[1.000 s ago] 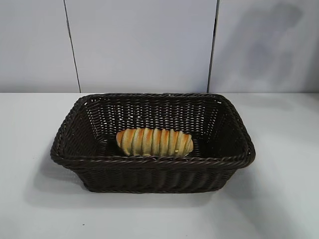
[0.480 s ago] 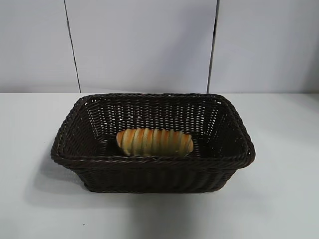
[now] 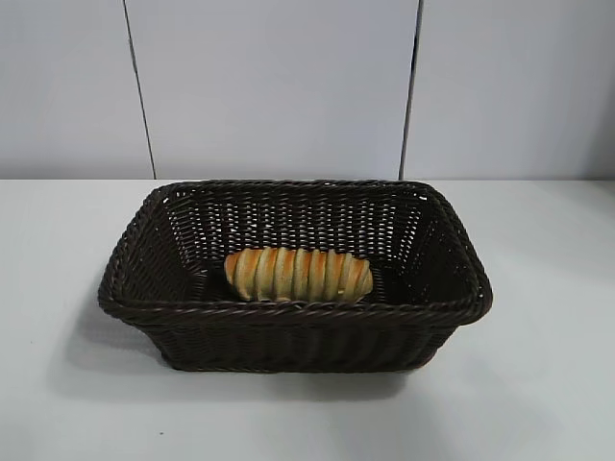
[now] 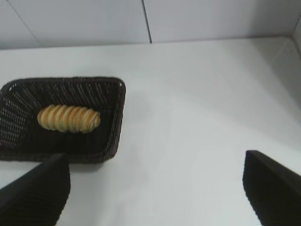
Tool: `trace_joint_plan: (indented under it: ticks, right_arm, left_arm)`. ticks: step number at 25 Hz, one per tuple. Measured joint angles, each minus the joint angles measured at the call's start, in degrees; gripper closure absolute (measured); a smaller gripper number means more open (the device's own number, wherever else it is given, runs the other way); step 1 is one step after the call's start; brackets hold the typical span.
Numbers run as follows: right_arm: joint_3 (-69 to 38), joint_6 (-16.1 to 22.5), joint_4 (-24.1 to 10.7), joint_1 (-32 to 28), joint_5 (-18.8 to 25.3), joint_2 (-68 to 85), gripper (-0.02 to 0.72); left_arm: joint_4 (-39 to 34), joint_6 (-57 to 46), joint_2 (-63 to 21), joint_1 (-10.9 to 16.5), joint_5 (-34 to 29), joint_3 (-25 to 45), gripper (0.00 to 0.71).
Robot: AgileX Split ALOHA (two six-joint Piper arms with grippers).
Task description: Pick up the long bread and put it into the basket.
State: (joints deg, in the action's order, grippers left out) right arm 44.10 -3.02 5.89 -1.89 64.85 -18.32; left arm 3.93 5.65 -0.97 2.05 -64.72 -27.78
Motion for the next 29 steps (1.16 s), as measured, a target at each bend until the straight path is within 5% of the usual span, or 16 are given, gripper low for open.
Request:
trace_joint_plan:
  ticks: [9,29]
  right_arm:
    - [-12.75,1.3,-2.89,0.0,0.26,19.14,0.009]
    - [-17.15,0.41,-3.74,0.6,-2.46,18.5,0.009]
  left_arm:
    - [0.0,0.0,0.0,0.0,0.0,0.0,0.015]
    - [0.0,0.0,0.0,0.0,0.0,0.21,0.015]
